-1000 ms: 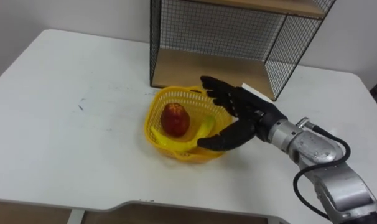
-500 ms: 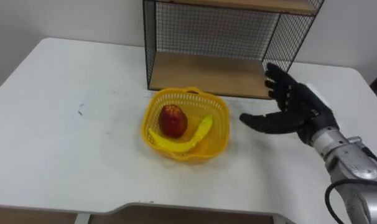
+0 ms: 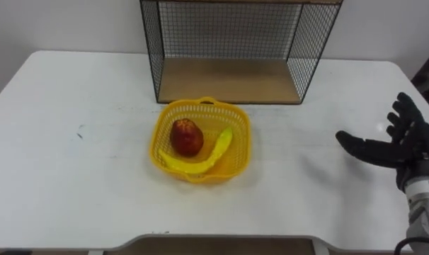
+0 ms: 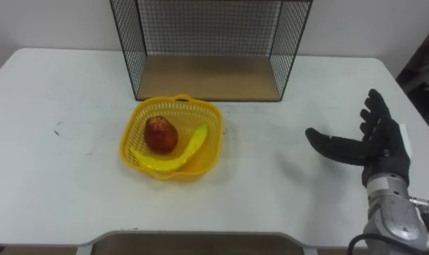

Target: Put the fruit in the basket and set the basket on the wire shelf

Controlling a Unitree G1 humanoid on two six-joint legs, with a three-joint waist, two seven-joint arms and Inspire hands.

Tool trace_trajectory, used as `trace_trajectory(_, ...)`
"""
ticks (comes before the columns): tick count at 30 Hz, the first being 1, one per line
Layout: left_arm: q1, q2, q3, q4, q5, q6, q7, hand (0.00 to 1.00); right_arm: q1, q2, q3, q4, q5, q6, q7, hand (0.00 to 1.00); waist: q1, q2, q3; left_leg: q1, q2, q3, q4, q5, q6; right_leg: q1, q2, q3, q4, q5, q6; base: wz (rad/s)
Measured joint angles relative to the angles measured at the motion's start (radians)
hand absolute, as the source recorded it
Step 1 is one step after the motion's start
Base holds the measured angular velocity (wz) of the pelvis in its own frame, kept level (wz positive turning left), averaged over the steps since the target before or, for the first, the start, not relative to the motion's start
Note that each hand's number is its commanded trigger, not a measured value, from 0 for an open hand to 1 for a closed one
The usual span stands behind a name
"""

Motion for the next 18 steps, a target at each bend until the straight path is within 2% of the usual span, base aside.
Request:
trace_trajectory(3,0.001,0.000,-0.013,-0.039,0.083,0.026,0.025,0.00,0.012,0.012,0.001,0.000,-0.003,-0.008,0.003,0.00,0.005,0.000,0.0009,-0.012,0.002,-0.003,0.009,0.000,0.000,-0.004,0.000,-0.003,0.000,0.000,0.000,0.06)
trace_trajectory(5,0.001,0.000,-0.022,-0.080,0.142,0.056,0.044,0.00,0.016,0.013,0.001,-0.001,-0.003,-0.008,0.000,0.00,0.004,-0.002,0.0026,-0.038,0.004,-0.004,0.031,-0.002,-0.001,-0.019,-0.003,-0.001,0.000,0.007,-0.002,0.02)
trace_trajectory(7,0.000,0.000,-0.024,-0.082,0.159,0.057,0.044,0.00,0.016,0.015,0.001,-0.001,-0.002,-0.012,-0.001,0.00,0.000,-0.003,0.0036,-0.047,0.005,-0.006,0.036,-0.002,-0.001,-0.025,-0.003,-0.002,0.000,0.009,-0.002,0.06)
trace_trajectory(9,0.000,0.001,-0.038,-0.093,0.159,0.057,0.046,0.00,0.019,0.029,0.002,-0.001,0.003,-0.031,0.002,0.00,-0.005,-0.002,0.0076,-0.059,0.008,-0.013,0.053,-0.005,0.002,-0.026,-0.004,-0.008,0.000,0.011,-0.001,0.11)
trace_trajectory(12,0.000,0.001,-0.065,-0.137,0.157,0.057,0.046,0.00,0.024,0.047,0.017,-0.001,0.008,-0.048,0.026,0.00,-0.008,-0.002,0.0214,-0.098,0.012,-0.027,0.095,-0.020,0.005,-0.033,-0.001,-0.021,0.000,0.020,-0.001,0.15)
trace_trajectory(15,0.000,0.001,-0.089,-0.155,0.157,0.057,0.060,0.00,0.023,0.047,0.037,-0.001,0.018,-0.051,0.035,0.00,-0.008,0.001,0.0227,-0.120,0.012,-0.031,0.116,-0.024,0.008,-0.045,0.000,-0.021,0.000,0.028,0.002,0.05)
trace_trajectory(18,0.000,0.001,-0.116,-0.166,0.157,0.057,0.066,0.00,0.024,0.048,0.045,-0.001,0.039,-0.052,0.036,0.00,-0.008,0.009,0.0281,-0.139,0.011,-0.032,0.139,-0.028,0.015,-0.052,0.004,-0.020,0.000,0.037,0.006,0.00)
